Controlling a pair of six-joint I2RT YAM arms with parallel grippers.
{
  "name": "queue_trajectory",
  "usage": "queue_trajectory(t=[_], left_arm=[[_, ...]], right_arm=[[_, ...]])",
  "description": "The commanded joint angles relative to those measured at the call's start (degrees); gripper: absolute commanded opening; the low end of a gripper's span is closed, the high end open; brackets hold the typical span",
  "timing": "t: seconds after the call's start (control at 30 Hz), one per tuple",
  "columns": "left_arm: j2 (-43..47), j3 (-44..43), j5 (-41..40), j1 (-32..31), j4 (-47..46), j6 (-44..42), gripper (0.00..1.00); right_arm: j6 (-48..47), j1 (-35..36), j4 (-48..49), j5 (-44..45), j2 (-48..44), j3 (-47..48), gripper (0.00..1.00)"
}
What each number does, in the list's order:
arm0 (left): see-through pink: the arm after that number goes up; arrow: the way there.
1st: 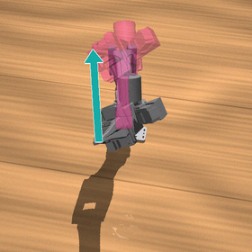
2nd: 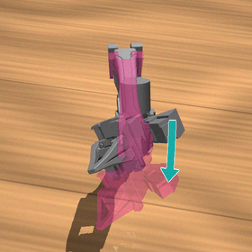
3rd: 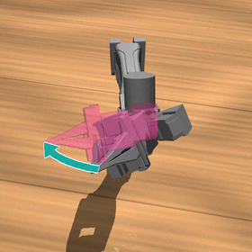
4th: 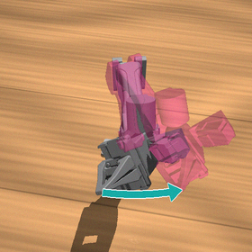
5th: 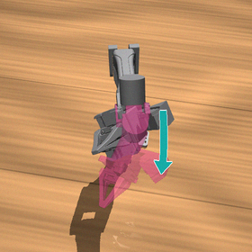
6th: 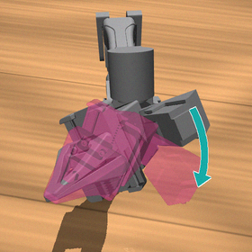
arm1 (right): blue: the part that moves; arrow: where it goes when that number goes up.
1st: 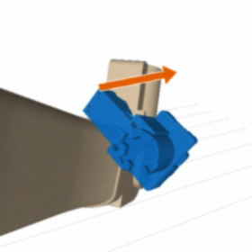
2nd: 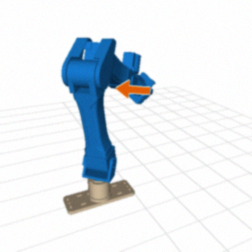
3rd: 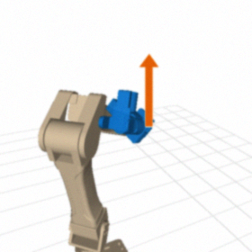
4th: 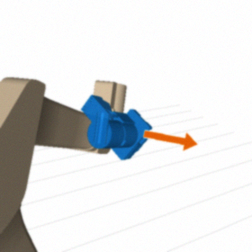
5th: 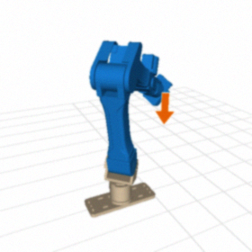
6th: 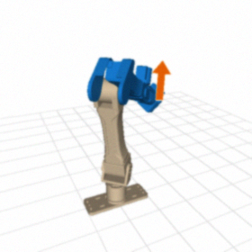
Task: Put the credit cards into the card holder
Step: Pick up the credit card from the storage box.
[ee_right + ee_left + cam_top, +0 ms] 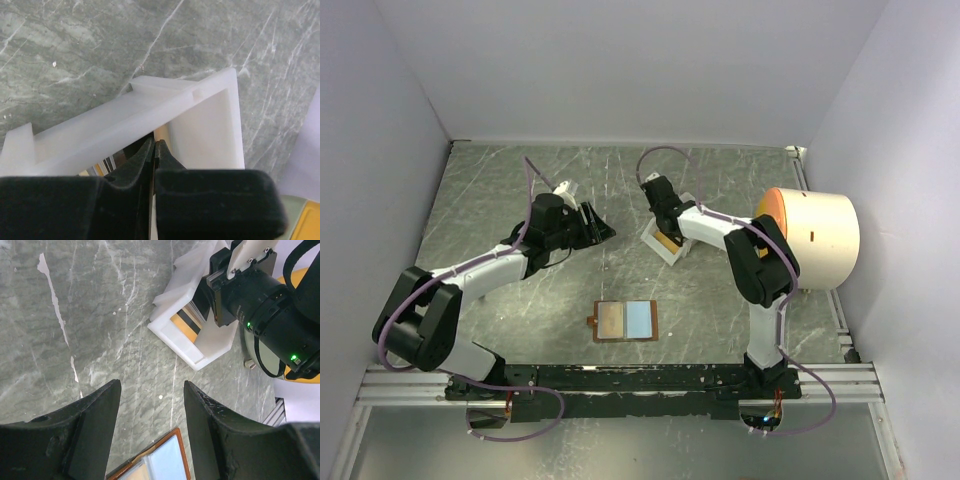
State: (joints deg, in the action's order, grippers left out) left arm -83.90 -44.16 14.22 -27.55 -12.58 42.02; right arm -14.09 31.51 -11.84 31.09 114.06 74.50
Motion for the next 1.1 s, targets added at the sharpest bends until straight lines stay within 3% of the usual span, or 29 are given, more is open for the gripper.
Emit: queue_trajectory(t=[0.0,0.3,0.57,0.77,0.93,1.07], left_arm=[[2.7,0.3,0.7,0.5,0.0,-0.9,0.64],[10.9,2.8,-0.2,0.5,5.1,-1.0,0.64],[20.0,4.7,3.1,0.5,10.4,0.7,0.64],[25.8,8.1,10.1,0.4,10.4,5.3,0.63],[28.1,12.2,8.0,0.3,14.8,4.7,0.57],[26.8,15.9,10.4,0.3,13.0,4.6,0.36]], right_arm=[[1.0,2.4,-5.4,4.1,-3.7,2.4,0.00],[10.3,8.1,-22.0,7.2,-12.3,6.0,0.00],[17.8,12.9,-27.4,0.1,-23.9,5.0,0.00],[27.4,14.1,-20.8,-16.2,-36.7,-3.7,0.00],[39.0,14.3,-11.6,-26.7,-47.7,-14.9,0.00],[45.6,14.4,-5.4,-32.5,-50.5,-22.0,0.00]])
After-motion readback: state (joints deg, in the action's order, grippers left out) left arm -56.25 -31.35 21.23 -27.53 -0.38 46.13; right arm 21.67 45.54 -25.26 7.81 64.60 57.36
